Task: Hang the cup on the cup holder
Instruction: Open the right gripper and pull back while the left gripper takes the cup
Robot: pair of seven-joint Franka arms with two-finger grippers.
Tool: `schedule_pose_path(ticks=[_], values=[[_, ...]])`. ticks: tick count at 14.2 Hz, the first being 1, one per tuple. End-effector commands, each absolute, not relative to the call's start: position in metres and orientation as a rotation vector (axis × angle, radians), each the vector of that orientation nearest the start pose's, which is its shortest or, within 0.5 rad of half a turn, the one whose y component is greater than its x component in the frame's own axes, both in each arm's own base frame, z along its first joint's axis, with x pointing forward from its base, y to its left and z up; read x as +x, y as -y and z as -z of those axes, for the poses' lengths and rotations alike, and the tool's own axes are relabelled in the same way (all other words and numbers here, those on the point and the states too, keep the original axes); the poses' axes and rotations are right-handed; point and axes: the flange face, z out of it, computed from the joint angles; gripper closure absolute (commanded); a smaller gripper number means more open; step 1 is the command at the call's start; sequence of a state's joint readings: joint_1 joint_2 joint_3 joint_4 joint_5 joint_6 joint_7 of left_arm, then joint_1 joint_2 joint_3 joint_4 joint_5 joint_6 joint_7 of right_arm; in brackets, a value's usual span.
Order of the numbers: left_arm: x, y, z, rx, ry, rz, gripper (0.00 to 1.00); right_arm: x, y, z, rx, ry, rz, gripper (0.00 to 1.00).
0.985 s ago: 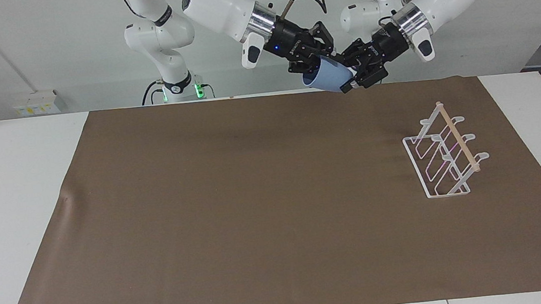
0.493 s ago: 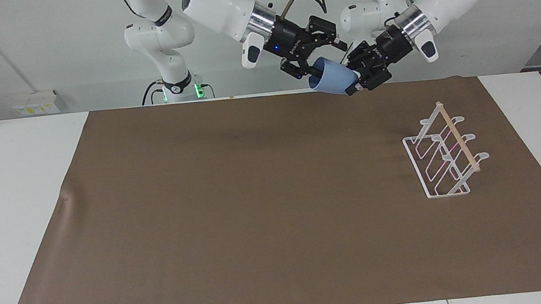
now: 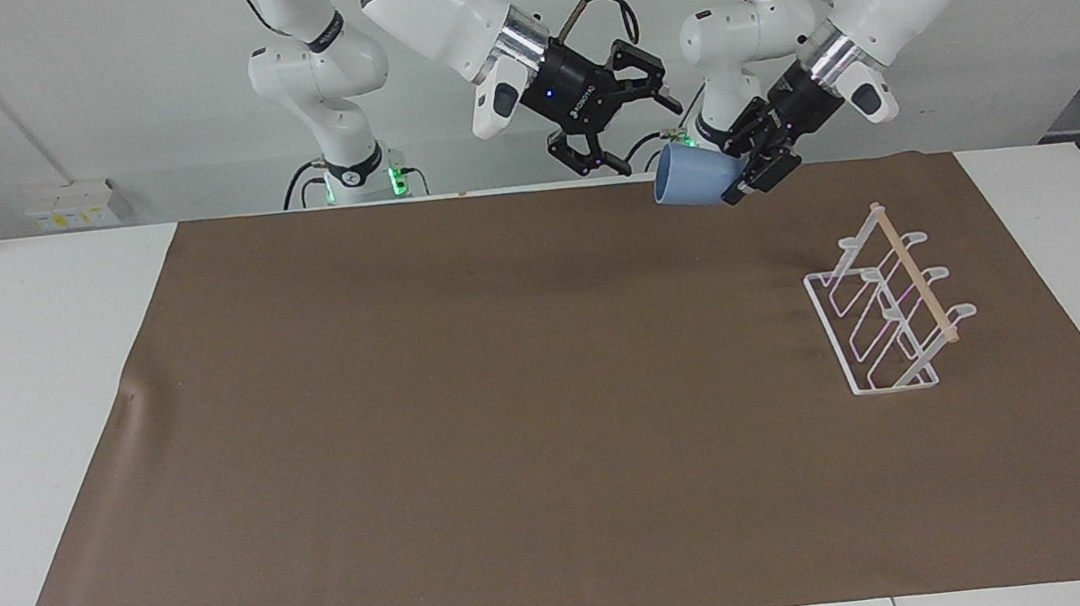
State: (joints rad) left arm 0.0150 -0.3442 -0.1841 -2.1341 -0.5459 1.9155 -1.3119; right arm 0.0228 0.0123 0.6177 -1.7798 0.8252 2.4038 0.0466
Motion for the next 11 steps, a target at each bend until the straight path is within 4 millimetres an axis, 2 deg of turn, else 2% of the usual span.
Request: schedule_pose_path(ticks=[1,3,6,9,11], values=[[0.466,0.119,-0.576,-2.825,1.984,-0.147,1.00,0.496,-0.349,-0.603,-2.353,0.409,0.451,0.00],[0.479,0.111,-0.584,-2.809,1.919,0.002,1.00,0.498,-0.344,-0.598,-2.416,0.549,0.477,0.00],[0.497,0.101,-0.594,-2.786,1.829,0.224,1.00,0.503,-0.325,-0.587,-2.530,0.740,0.447,0.00],[0.507,0.092,-0.599,-2.737,1.688,0.467,1.00,0.503,-0.298,-0.574,-2.641,0.941,0.327,0.00],[0.511,0.083,-0.602,-2.715,1.546,0.591,1.00,0.502,-0.276,-0.568,-2.707,0.987,0.212,0.00]])
